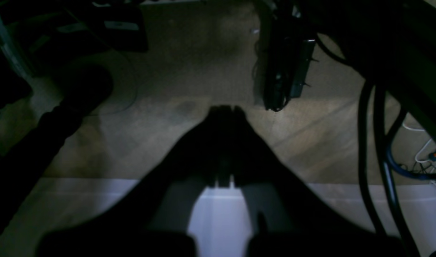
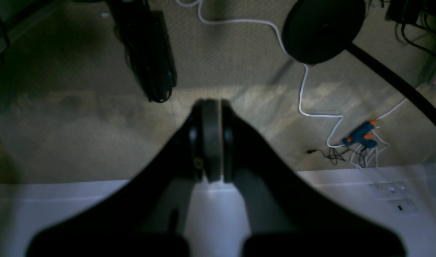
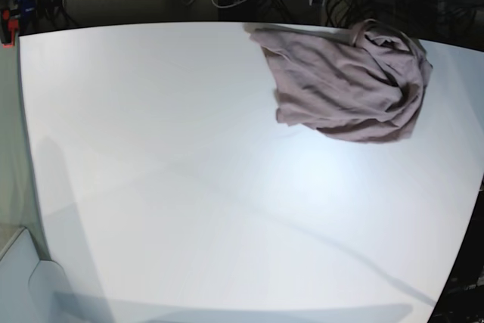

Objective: Layout the t-shirt on the table in an organized manner, then fold the t-shirt properly

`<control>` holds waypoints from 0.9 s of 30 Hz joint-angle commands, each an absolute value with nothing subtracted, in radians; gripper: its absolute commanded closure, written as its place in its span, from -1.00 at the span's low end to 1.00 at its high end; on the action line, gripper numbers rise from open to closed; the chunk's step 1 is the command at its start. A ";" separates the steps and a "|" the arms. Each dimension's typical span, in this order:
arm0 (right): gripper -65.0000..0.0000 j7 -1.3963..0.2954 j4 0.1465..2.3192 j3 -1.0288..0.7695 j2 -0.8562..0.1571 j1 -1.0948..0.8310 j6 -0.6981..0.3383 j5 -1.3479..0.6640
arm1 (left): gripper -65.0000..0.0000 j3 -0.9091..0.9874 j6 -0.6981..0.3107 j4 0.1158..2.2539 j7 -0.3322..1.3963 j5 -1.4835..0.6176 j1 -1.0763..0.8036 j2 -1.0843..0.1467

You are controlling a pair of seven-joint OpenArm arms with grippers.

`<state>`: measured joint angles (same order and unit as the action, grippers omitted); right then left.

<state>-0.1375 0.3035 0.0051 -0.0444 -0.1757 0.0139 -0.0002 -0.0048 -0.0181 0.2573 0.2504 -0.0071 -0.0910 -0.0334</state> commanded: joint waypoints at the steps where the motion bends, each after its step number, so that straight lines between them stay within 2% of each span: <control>1: 1.00 -0.137 0.308 0.005 -0.050 -0.183 -0.004 -0.005 | 0.99 -0.007 -0.004 0.262 0.255 -0.005 -0.096 -0.036; 9: 1.00 -0.137 0.308 0.005 -0.050 -0.183 -0.004 -0.005 | 0.99 -0.007 -0.004 0.282 0.179 -0.002 -0.116 -0.036; 27: 1.00 -0.134 0.309 0.004 -0.050 -0.183 -0.004 -0.005 | 0.99 -0.007 -0.004 0.282 0.182 -0.002 -0.133 -0.038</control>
<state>-0.1349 0.3054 0.0051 -0.0448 -0.1761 0.0113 -0.0002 -0.0048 -0.0170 0.2775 0.1825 -0.0036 -0.1299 -0.0338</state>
